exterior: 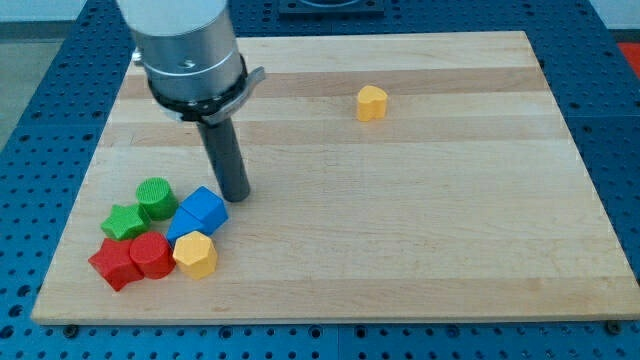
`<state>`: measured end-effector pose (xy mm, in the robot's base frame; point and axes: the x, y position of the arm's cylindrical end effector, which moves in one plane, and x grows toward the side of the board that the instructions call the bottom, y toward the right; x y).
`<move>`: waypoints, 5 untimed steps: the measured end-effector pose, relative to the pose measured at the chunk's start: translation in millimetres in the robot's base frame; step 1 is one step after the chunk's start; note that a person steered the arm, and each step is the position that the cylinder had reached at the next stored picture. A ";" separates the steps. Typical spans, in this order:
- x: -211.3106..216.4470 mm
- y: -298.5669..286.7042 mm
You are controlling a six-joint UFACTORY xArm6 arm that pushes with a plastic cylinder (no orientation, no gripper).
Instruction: Push the heart slightly to the left side of the board
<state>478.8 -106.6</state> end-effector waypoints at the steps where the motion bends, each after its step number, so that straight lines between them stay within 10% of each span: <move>1: -23.9 35.9; 5: -138.9 183.1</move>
<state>339.9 76.5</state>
